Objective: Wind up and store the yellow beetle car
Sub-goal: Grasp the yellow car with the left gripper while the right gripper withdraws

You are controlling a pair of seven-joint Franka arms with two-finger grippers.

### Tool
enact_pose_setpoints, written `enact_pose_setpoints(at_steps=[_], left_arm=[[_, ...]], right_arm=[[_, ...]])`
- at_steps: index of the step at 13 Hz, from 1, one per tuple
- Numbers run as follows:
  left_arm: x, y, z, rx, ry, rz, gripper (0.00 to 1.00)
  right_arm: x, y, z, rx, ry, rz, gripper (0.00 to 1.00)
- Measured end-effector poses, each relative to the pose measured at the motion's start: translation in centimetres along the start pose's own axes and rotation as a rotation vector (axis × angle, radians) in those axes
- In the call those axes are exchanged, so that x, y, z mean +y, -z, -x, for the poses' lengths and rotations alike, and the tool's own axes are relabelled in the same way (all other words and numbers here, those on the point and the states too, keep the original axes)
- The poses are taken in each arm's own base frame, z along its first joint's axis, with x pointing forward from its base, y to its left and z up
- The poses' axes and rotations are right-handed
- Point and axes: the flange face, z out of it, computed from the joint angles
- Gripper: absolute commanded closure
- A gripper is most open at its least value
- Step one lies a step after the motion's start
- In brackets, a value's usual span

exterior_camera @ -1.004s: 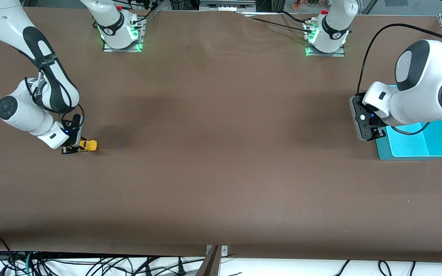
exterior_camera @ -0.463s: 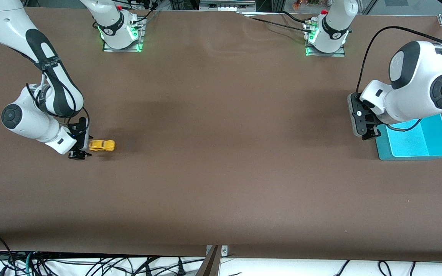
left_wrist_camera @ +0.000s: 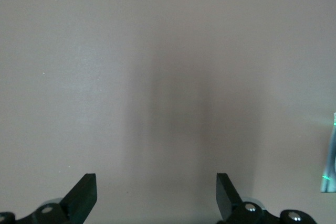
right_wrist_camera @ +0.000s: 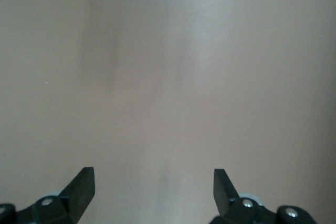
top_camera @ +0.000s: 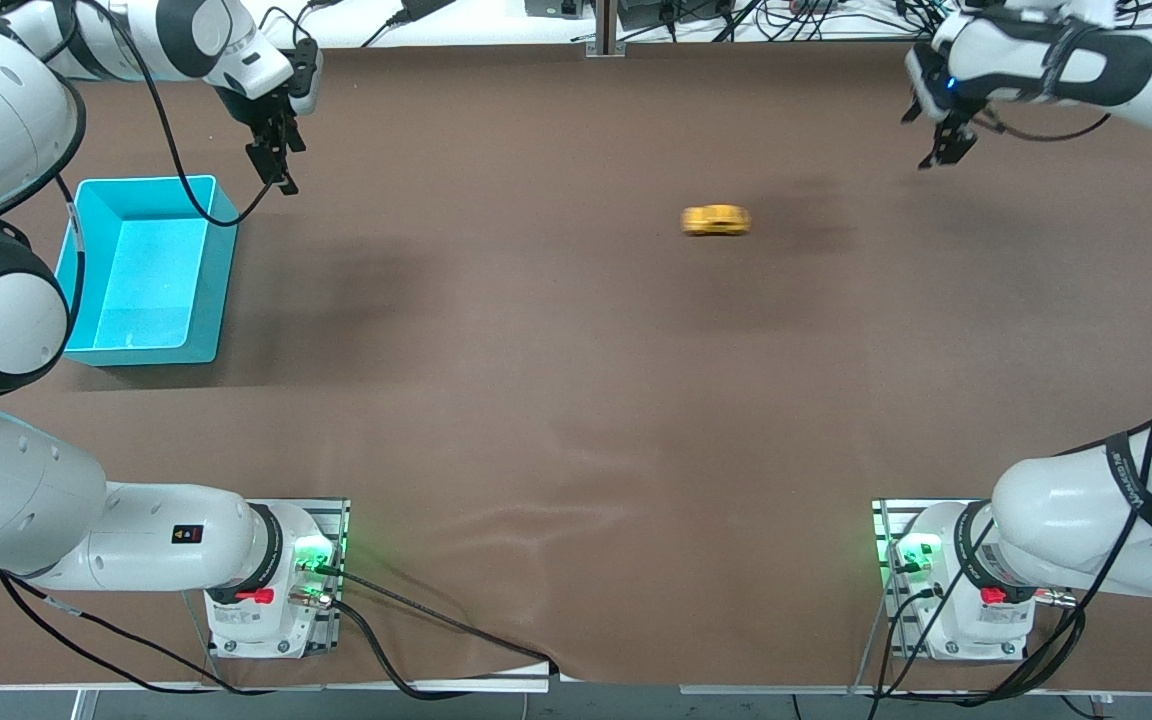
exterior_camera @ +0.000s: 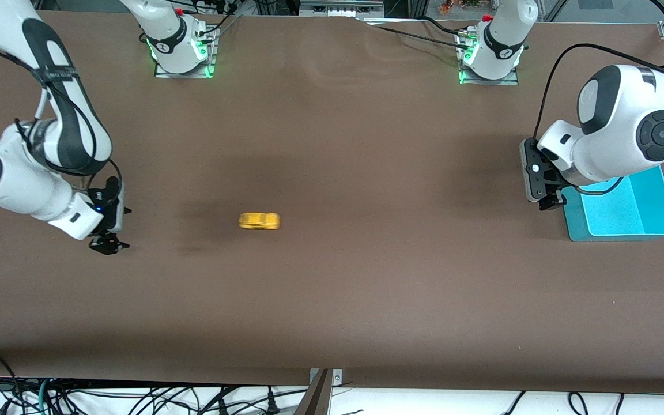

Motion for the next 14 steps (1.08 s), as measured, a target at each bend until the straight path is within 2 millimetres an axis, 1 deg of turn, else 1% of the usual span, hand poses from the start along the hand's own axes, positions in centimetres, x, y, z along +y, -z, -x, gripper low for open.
enact_pose_setpoints(at_steps=[2,3,4,5,8,9,11,12,13,14], left_arm=[[0.3,-2.3,1.4,0.001,0.008,0.013,0.00],[0.5,-3.3,1.9,0.002,0.013,0.017,0.00],[0.7,-4.2,2.2,0.001,0.016,0.024,0.00],[1.0,-4.9,2.3,0.000,0.017,0.034,0.00],[1.2,-6.6,2.6,0.004,-0.010,-0.002,0.00],[1.1,-7.1,3.0,0.008,-0.028,-0.025,0.00],[0.8,-7.8,4.6,0.014,-0.043,-0.052,0.00],[0.6,-7.8,5.6,0.017,-0.043,-0.063,0.00],[0.2,-7.7,6.4,0.020,-0.041,-0.083,0.00],[-0.2,-7.9,6.9,0.022,-0.036,-0.109,0.00]], right_arm=[[-0.3,4.8,-0.7,-0.015,0.002,0.017,0.00],[-0.6,6.7,-1.1,-0.013,-0.001,0.017,0.00],[-0.9,8.1,-1.4,-0.012,-0.007,0.015,0.00],[-1.1,8.8,-1.6,-0.013,-0.021,0.015,0.00],[-1.1,8.5,-1.4,-0.010,-0.067,0.008,0.00],[-1.1,8.4,-1.4,-0.010,-0.084,0.007,0.00],[-1.1,8.7,-1.4,-0.011,-0.151,0.012,0.00],[-1.0,9.3,-1.5,-0.013,-0.207,0.021,0.00],[-1.0,10.3,-1.6,-0.016,-0.279,0.032,0.00],[-1.1,11.8,-1.8,-0.020,-0.351,0.051,0.00]])
